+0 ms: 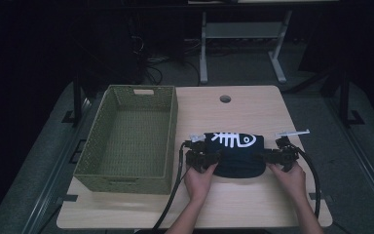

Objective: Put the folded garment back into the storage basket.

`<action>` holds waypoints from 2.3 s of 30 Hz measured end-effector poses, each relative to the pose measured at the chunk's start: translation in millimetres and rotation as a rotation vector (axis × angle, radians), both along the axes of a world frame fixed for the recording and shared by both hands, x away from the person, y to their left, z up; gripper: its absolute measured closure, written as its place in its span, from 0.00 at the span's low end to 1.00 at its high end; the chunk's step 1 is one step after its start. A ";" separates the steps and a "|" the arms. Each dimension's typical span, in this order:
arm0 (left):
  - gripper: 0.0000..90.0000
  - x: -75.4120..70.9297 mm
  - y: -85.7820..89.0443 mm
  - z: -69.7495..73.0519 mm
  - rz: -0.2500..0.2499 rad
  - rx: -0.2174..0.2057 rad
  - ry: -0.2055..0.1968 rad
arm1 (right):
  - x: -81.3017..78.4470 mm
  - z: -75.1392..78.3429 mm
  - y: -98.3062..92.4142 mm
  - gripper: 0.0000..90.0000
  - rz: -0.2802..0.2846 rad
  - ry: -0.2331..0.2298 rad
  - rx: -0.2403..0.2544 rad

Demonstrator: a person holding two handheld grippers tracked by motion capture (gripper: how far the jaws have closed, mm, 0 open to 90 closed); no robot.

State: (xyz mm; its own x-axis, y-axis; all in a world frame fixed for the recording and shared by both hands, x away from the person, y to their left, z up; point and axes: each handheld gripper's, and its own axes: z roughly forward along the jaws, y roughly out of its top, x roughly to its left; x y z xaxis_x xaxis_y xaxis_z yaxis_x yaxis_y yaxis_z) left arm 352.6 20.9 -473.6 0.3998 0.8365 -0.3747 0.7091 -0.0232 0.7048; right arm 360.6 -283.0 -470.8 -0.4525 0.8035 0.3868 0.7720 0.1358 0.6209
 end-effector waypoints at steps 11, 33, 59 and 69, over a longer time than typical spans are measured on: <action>0.71 0.8 1.4 -1.0 -0.066 -0.080 0.011 | -3.1 0.1 10.3 0.77 0.016 -0.012 -0.021; 0.78 -18.0 -4.4 59.4 -0.154 -0.115 -0.131 | -34.6 58.3 -6.1 0.83 0.007 -0.140 0.094; 0.77 -19.8 37.0 128.3 -0.214 -0.149 -0.200 | -37.6 118.1 20.7 0.83 0.049 -0.230 0.187; 0.76 -8.6 65.9 146.0 -0.194 -0.180 -0.184 | -26.1 140.6 45.5 0.83 0.077 -0.241 0.218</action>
State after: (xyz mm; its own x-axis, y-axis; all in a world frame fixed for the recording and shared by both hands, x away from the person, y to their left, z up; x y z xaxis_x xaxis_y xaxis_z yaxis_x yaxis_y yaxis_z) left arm 343.9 86.8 -327.6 0.6203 0.6646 -0.4166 0.5640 -0.0087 0.8257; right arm 334.6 -237.5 -330.2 -0.6081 0.6735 0.4203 0.5918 0.0316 0.8055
